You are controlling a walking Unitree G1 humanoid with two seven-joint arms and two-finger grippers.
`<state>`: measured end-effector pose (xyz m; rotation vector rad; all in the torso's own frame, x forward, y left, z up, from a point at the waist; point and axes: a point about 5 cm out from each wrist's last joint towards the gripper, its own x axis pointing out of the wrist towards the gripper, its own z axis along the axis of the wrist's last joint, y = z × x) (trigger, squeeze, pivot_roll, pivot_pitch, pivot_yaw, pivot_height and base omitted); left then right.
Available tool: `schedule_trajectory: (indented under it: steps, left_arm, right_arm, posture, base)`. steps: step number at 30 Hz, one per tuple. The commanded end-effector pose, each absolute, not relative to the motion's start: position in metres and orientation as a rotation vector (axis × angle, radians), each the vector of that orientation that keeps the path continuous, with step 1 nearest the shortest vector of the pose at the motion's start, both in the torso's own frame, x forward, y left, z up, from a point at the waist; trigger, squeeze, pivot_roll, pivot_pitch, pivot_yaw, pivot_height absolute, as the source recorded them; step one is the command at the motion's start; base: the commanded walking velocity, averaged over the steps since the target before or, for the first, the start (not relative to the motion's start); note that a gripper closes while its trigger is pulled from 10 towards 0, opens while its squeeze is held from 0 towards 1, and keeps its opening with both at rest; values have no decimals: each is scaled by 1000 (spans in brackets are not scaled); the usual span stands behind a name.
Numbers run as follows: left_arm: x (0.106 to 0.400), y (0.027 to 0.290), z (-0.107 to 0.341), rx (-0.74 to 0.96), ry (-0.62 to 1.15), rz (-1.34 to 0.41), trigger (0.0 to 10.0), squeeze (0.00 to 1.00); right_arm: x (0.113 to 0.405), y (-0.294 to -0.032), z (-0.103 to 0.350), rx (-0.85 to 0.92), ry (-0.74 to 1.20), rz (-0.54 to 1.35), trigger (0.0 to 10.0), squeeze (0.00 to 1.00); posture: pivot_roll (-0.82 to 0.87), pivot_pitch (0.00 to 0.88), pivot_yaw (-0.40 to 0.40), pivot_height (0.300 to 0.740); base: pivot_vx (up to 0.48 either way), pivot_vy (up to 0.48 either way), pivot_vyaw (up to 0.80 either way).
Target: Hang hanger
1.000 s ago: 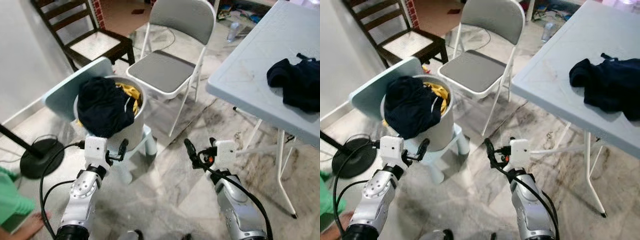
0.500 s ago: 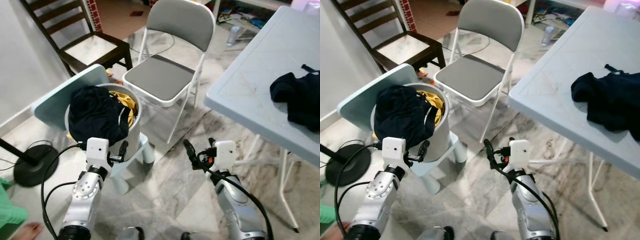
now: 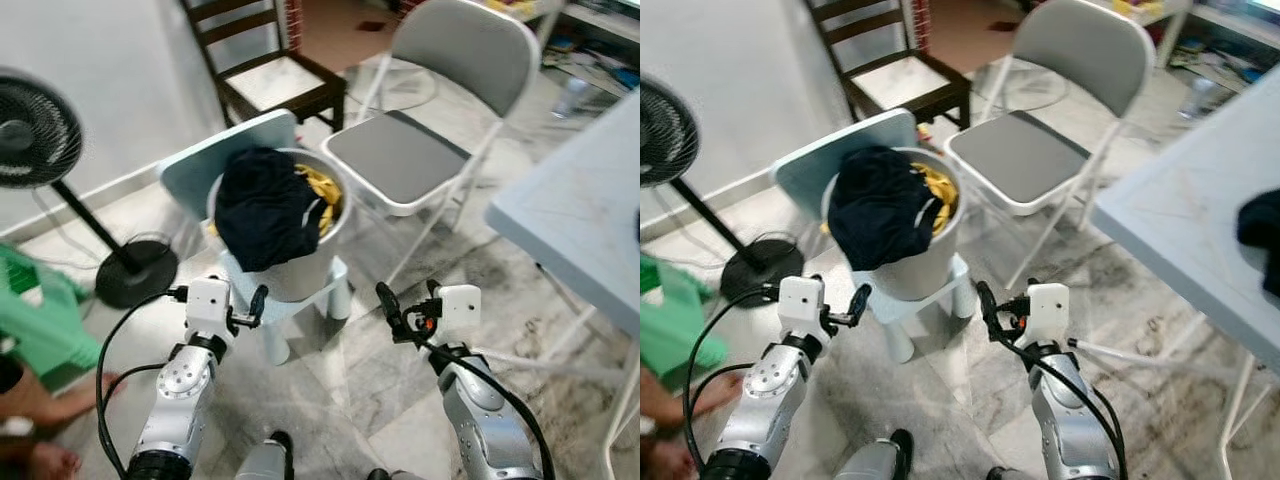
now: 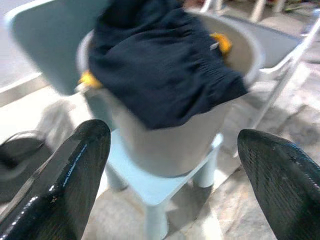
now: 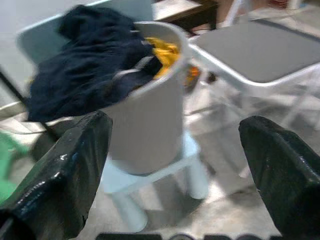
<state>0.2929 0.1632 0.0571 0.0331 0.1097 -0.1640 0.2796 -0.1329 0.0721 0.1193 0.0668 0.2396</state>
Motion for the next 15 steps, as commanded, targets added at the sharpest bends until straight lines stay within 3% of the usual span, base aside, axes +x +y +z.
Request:
schedule_trajectory:
  steps: [1,4,15]
  left_arm:
    - [290,162,54,32,122,-177,10000,0]
    - [290,162,54,32,122,-180,10000,0]
    - [292,157,58,12,102,-232,10000,0]
  right_arm:
    - [277,-138,71,109,70,228,10000,0]
    - [277,-137,70,112,69,229,10000,0]
    - [279,-139,72,124,62,215,10000,0]
  posture:
    - [100,211,28,740]
    - [100,210,30,740]
    - [96,206,31,740]
  base:
    - [0,0,544]
    - [0,0,517]
    - [0,0,0]
